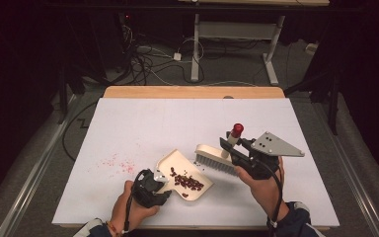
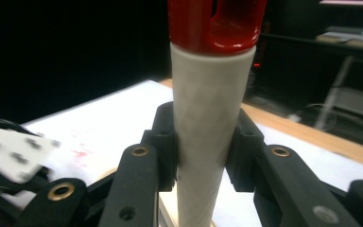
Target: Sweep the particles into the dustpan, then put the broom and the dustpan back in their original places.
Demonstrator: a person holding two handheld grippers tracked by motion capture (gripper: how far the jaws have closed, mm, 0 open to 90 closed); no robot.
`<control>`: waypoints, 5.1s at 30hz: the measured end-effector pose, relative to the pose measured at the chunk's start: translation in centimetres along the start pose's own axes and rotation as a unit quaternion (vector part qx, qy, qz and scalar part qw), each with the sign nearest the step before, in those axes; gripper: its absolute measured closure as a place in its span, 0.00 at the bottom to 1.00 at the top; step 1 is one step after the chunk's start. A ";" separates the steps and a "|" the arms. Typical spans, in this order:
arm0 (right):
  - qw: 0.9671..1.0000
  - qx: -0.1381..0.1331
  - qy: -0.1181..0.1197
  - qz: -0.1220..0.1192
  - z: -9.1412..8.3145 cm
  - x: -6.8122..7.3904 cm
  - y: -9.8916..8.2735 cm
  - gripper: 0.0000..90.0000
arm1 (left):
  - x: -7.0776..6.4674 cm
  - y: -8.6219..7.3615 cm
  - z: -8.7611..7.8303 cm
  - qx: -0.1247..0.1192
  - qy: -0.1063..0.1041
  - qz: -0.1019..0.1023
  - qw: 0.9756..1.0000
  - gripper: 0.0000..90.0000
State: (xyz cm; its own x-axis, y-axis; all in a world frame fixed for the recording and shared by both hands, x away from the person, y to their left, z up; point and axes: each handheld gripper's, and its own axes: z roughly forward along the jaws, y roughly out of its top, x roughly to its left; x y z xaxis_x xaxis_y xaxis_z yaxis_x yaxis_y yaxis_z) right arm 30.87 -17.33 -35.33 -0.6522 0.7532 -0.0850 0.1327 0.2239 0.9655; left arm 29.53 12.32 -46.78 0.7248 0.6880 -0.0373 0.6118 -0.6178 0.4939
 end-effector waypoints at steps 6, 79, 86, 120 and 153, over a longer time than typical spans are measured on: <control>0.999 0.018 -0.039 -0.017 1.4 -0.6 -1.2 0.78 | 0.0 0.0 0.0 0.001 0.000 -0.001 1.000 0.70; 0.999 0.012 0.028 -0.042 2.3 3.3 -1.1 0.78 | 0.7 -0.1 0.2 -0.015 -0.010 -0.019 1.000 0.70; 0.999 0.015 0.021 -0.042 2.3 2.7 -1.1 0.78 | 1.0 -0.2 0.2 -0.020 -0.006 -0.026 0.999 0.70; 0.999 -0.007 0.019 -0.027 0.6 0.0 -0.2 0.78 | 2.8 -1.3 -0.3 -0.035 0.021 -0.055 0.998 0.70; 0.991 0.112 0.068 0.028 -7.5 -8.4 -0.9 0.77 | 6.5 -3.1 -1.5 -0.031 0.062 -0.121 0.990 0.70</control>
State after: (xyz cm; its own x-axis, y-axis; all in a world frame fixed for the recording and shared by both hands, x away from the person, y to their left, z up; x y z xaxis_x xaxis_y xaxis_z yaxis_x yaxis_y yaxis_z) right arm 30.61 -28.53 -33.60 -0.7309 0.6823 0.0162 0.3247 0.3266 0.8876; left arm 31.88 19.32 -47.26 0.5117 0.8574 -0.0555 0.7399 -0.4069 0.5357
